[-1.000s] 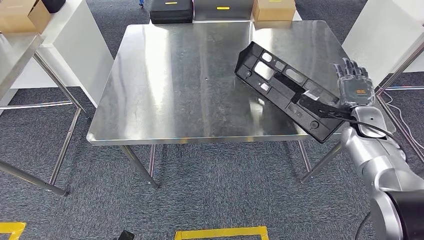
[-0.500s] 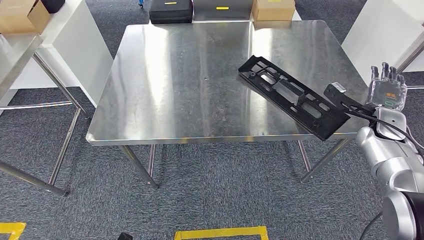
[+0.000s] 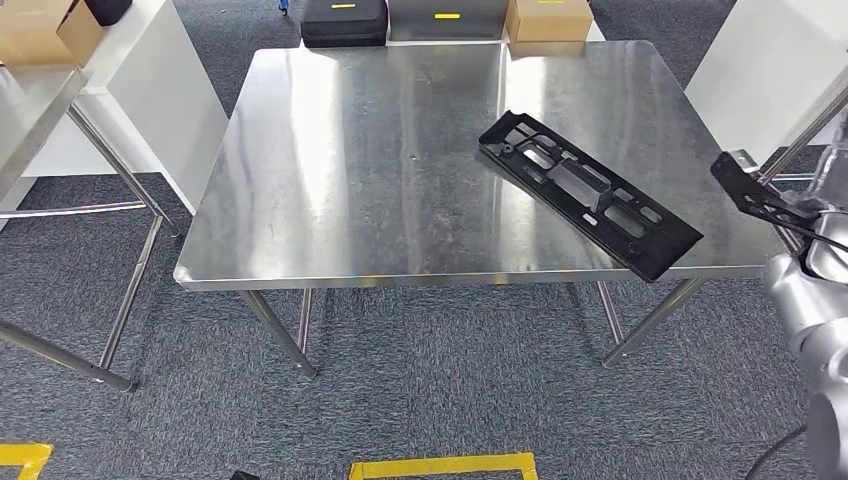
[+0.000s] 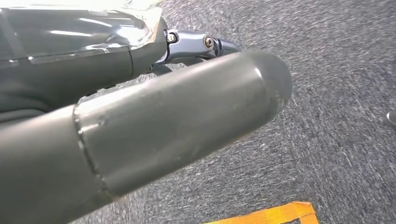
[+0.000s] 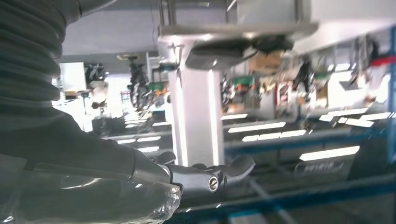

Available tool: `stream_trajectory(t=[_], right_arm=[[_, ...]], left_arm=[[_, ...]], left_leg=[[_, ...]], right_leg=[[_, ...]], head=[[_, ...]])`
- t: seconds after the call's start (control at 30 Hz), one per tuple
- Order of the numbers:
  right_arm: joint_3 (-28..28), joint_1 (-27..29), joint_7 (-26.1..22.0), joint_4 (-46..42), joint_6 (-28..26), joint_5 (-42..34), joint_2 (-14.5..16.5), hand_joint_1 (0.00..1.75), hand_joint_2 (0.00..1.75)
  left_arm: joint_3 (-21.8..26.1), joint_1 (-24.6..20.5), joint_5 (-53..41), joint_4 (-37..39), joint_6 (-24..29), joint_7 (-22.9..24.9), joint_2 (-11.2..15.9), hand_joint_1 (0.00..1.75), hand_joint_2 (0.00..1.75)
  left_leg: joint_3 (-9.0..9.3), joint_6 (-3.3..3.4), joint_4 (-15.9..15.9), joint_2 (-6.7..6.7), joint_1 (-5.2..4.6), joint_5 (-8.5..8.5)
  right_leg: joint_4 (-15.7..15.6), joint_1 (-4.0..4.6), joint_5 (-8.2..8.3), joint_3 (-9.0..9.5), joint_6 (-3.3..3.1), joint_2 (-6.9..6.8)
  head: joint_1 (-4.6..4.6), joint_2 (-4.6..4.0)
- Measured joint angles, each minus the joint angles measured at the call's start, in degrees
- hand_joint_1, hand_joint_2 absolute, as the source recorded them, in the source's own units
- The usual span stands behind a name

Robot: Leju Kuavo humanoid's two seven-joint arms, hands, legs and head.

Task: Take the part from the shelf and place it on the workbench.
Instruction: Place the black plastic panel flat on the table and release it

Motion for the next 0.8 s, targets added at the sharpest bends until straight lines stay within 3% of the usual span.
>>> stream_trajectory(t=[0.07, 0.2, 0.3, 0.4, 0.5, 0.63, 0.7, 0.8], right_arm=[[-0.61, 0.97, -0.11, 0.00, -1.60, -0.20, -1.38, 0.00, 1.75], [-1.95, 3.76, 0.53, -0.83, -2.17, -0.36, -3.44, 0.00, 0.00], [-6.48, 10.45, -0.51, -6.46, -2.33, -0.19, -5.10, 0.00, 0.00], [-18.65, 20.67, -8.64, -16.12, -2.36, 1.94, -3.88, 0.00, 0.00], [-37.10, 29.23, -23.45, -26.38, -2.37, 3.27, 1.45, 0.00, 0.00], [-59.88, 34.63, -42.32, -35.28, -2.37, 2.38, 10.40, 0.00, 0.00], [-68.76, 36.43, -47.36, -38.00, -2.37, 2.03, 14.82, 0.00, 0.00], [-76.45, 39.79, -46.69, -41.02, -2.37, 0.98, 20.80, 0.00, 0.00]], left_arm=[[0.44, 0.14, 0.14, 0.00, 0.00, -0.08, -0.18, 0.00, 0.00], [1.03, 0.17, 0.24, 0.00, -0.02, -0.19, -0.44, 0.00, 0.00], [1.66, 0.29, 0.77, 0.00, 0.21, -0.58, -0.87, 0.00, 0.00], [2.66, 0.56, 1.48, 0.00, 0.79, -1.10, -1.39, 0.00, 0.00], [3.71, 0.67, 1.93, 0.00, 1.14, -1.49, -1.84, 0.00, 0.00], [4.77, 0.94, 1.97, 0.01, 1.29, -1.63, -2.46, 0.00, 0.00], [5.10, 0.99, 1.97, 0.02, 1.16, -1.74, -2.76, 0.00, 0.00], [5.57, 1.03, 1.93, 0.02, 0.54, -1.80, -3.13, 0.00, 0.00]], left_leg=[[-0.02, 0.04, 0.00, 0.01, -0.02, -0.02], [0.06, 0.09, 0.02, 0.02, -0.05, -0.06], [0.06, 0.13, 0.02, -0.27, 0.03, -0.08], [-0.07, 0.21, 0.00, -0.59, 0.05, -0.14], [-0.11, 0.30, -0.01, -0.72, 0.06, -0.20], [-0.04, 0.28, -0.02, -0.74, 0.11, -0.23], [0.00, 0.25, -0.03, -0.68, 0.13, -0.25], [0.01, 0.20, -0.03, -0.61, 0.13, -0.29]], right_leg=[[0.00, 0.00, 0.00, 0.01, 0.00, 0.01], [-0.03, 0.00, -0.01, 0.04, 0.01, 0.03], [-0.07, 0.05, -0.06, 0.19, 0.02, -0.28], [-0.08, 0.17, -0.13, 0.30, 0.12, -0.49], [-0.09, 0.19, -0.20, 0.27, 0.13, -0.60], [-0.10, 0.19, -0.29, 0.24, 0.04, -0.66], [-0.10, 0.21, -0.31, 0.24, 0.01, -0.64], [-0.10, 0.22, -0.32, 0.25, 0.00, -0.58]], head=[[0.01, 0.00], [-0.02, 0.00], [0.01, 0.00], [0.00, 0.00], [-0.02, 0.00], [-0.01, 0.00], [-0.01, 0.00], [0.01, 0.00]])
